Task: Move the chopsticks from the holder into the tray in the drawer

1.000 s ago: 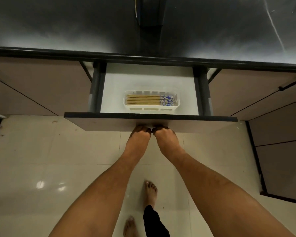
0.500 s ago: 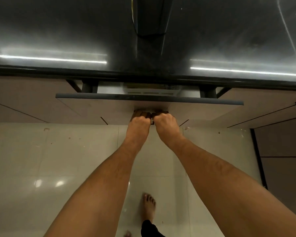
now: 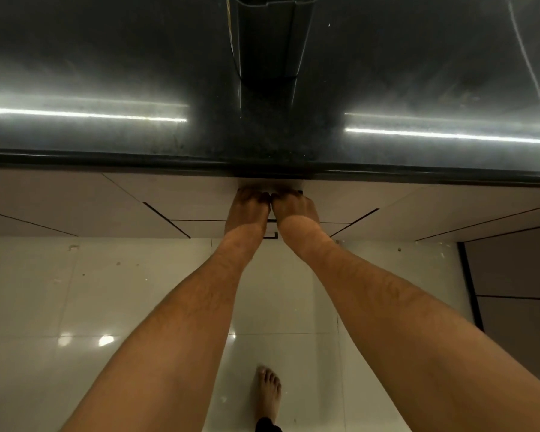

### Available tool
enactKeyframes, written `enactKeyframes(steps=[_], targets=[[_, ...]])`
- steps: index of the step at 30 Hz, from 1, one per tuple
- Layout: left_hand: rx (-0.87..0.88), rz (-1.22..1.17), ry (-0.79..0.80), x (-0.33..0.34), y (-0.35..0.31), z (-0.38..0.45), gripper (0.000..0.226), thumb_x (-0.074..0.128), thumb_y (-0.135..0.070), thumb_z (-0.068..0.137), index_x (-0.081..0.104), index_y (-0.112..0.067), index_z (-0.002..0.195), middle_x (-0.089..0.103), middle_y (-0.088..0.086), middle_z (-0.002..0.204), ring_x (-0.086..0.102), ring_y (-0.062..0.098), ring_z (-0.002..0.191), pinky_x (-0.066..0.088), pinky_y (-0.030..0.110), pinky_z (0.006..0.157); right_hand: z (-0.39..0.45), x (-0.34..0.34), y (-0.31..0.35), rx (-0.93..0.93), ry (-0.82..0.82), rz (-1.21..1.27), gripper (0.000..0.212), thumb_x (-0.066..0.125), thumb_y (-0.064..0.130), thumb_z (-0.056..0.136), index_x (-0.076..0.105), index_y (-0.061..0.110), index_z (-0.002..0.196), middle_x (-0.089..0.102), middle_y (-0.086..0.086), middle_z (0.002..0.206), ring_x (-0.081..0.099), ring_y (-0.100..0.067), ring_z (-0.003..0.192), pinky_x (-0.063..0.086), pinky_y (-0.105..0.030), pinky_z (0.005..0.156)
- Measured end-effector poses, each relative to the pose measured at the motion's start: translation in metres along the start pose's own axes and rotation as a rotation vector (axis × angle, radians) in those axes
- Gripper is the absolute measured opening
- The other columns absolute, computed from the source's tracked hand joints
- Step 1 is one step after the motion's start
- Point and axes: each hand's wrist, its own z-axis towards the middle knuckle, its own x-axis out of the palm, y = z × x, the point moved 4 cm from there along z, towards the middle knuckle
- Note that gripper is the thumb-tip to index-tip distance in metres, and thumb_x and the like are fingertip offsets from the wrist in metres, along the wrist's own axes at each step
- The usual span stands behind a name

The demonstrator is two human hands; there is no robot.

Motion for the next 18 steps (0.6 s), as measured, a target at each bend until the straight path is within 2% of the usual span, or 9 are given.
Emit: enactKeyframes(steps=[2, 5, 7, 10, 12, 13, 15, 17, 18], targets=[[-0.038, -0.026, 0.031, 0.0, -0.001, 0.004, 0.019, 0.048, -0.02, 0.104, 0.062, -0.013, 0.116, 0.065, 0.011, 0.119, 0.061, 0.02, 0.095, 0.049, 0.022, 0.083, 0.005, -0.004, 0.0, 0.025, -0.009, -0.004, 0.03, 0.062, 0.014, 0.099, 0.062, 0.012, 0.13, 0.066, -0.012, 0.125, 0.065, -0.03, 0.115, 0.054, -0.041, 0.1], [0.1, 0.105, 0.026, 0.002, -0.006, 0.005, 0.021, 0.063, -0.005, 0.097, 0.066, 0.001, 0.117, 0.068, 0.023, 0.115, 0.066, 0.035, 0.106, 0.055, 0.038, 0.095, 0.007, -0.012, -0.002, 0.011, -0.041, 0.001, 0.026, 0.062, 0.012, 0.098, 0.065, 0.011, 0.124, 0.069, -0.012, 0.119, 0.068, -0.029, 0.109, 0.056, -0.041, 0.096], [0.125, 0.143, 0.019, -0.002, -0.009, 0.006, 0.021, 0.063, -0.002, 0.096, 0.066, 0.002, 0.116, 0.068, 0.025, 0.113, 0.067, 0.037, 0.105, 0.055, 0.041, 0.095, 0.008, -0.012, -0.001, 0.006, -0.032, 0.007, 0.025, 0.062, 0.01, 0.098, 0.065, 0.01, 0.123, 0.069, -0.013, 0.117, 0.069, -0.03, 0.108, 0.057, -0.041, 0.095], [0.131, 0.243, 0.051, -0.012, -0.009, -0.014, 0.021, 0.057, -0.01, 0.1, 0.064, -0.007, 0.12, 0.066, 0.019, 0.121, 0.065, 0.029, 0.106, 0.054, 0.036, 0.096, -0.016, -0.01, 0.004, 0.015, -0.071, 0.066, 0.025, 0.061, 0.01, 0.099, 0.064, 0.01, 0.124, 0.069, -0.013, 0.117, 0.068, -0.029, 0.108, 0.057, -0.04, 0.096], [0.089, 0.224, 0.049, -0.018, -0.009, -0.009, 0.014, 0.052, -0.021, 0.102, 0.062, -0.024, 0.111, 0.068, 0.007, 0.116, 0.063, 0.015, 0.088, 0.052, 0.028, 0.081, -0.016, -0.01, 0.001, 0.002, -0.094, 0.137, 0.025, 0.06, 0.007, 0.098, 0.066, 0.009, 0.122, 0.068, -0.014, 0.118, 0.066, -0.032, 0.11, 0.055, -0.042, 0.096], [0.048, 0.169, 0.072, -0.02, -0.007, -0.012, 0.014, 0.052, -0.025, 0.101, 0.062, -0.026, 0.11, 0.069, 0.005, 0.114, 0.062, 0.012, 0.085, 0.052, 0.027, 0.079, -0.019, -0.011, 0.001, -0.029, -0.12, 0.156, 0.026, 0.059, 0.005, 0.096, 0.067, 0.008, 0.121, 0.066, -0.016, 0.12, 0.064, -0.034, 0.113, 0.053, -0.043, 0.097], [0.133, 0.215, 0.092, -0.021, -0.007, -0.017, 0.02, 0.06, -0.021, 0.098, 0.065, -0.019, 0.117, 0.069, 0.009, 0.113, 0.066, 0.02, 0.095, 0.052, 0.028, 0.085, -0.027, -0.008, -0.003, -0.094, -0.138, 0.16, 0.031, 0.061, 0.006, 0.095, 0.065, 0.008, 0.126, 0.064, -0.018, 0.127, 0.061, -0.034, 0.117, 0.051, -0.045, 0.101], [0.179, 0.189, 0.098, -0.027, -0.003, -0.03, 0.018, 0.066, -0.015, 0.095, 0.066, -0.008, 0.111, 0.07, 0.014, 0.104, 0.067, 0.023, 0.088, 0.049, 0.027, 0.078, -0.037, -0.004, -0.004, -0.127, -0.149, 0.109, 0.033, 0.061, 0.014, 0.098, 0.061, 0.01, 0.131, 0.064, -0.017, 0.127, 0.063, -0.032, 0.112, 0.053, -0.043, 0.099], [0.263, 0.237, 0.033, -0.029, 0.001, -0.037, 0.02, 0.067, -0.015, 0.093, 0.066, -0.007, 0.11, 0.071, 0.015, 0.103, 0.067, 0.023, 0.088, 0.051, 0.029, 0.08, -0.046, 0.0, -0.003, -0.134, -0.195, 0.065, 0.032, 0.059, 0.019, 0.101, 0.059, 0.011, 0.132, 0.063, -0.016, 0.127, 0.064, -0.032, 0.111, 0.054, -0.042, 0.097]])
